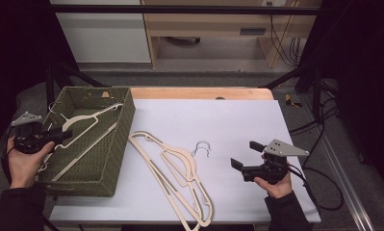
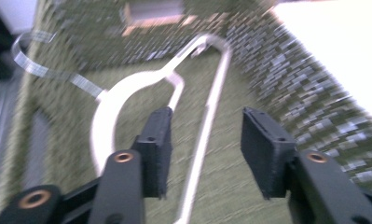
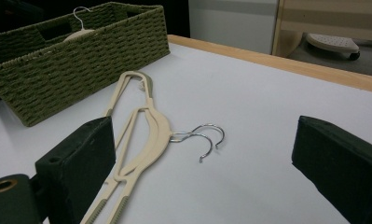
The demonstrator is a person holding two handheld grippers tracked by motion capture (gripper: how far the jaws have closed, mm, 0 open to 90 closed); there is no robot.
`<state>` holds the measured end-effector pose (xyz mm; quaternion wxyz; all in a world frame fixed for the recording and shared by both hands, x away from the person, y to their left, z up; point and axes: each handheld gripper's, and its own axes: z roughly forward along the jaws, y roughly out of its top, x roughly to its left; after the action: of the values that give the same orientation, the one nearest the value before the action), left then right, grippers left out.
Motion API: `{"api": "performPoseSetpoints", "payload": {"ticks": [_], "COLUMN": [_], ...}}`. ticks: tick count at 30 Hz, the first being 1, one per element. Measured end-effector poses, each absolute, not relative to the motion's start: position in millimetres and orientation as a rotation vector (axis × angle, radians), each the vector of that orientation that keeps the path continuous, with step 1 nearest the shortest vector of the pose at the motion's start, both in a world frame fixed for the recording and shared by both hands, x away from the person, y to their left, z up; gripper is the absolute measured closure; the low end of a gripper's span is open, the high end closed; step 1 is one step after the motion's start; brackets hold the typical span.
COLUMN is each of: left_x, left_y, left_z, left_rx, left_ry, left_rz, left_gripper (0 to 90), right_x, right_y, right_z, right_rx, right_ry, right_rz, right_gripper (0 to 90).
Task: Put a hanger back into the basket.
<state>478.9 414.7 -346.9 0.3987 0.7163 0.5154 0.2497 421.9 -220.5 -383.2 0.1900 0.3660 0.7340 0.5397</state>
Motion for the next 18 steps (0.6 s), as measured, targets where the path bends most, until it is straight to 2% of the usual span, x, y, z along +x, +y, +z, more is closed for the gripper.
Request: {"api": "performPoseSetpoints", "payload": {"ticks": [5,10,12,18], "left_x": [465.1,450.0,447.2,441.0], "left_y": [392.0,361.7,353.6,311.9], "left_z": [-338.1,-333.5,-333.1,-331.5], "left_rx": [1.777,1.725,1.711,1.734], "left_ry": [1.19,1.063,1.032,0.931], "left_rz": [0.64,0.618,0.606,0.6], "left_gripper": [42.6,28.5,26.8,13.6], "right_x": [421.9,421.9,422.3,422.4], "right_y": [-219.7,-217.1,-216.7,-216.1], "right_z": [-383.9,-385.5,-385.9,-386.5], "right_rx": [1.028,1.04,1.037,1.034], "right_ry": [2.065,2.071,2.07,2.079], "right_rz": [1.517,1.519,1.517,1.517], "right_gripper": [6.7,6.9,6.9,6.9]}}
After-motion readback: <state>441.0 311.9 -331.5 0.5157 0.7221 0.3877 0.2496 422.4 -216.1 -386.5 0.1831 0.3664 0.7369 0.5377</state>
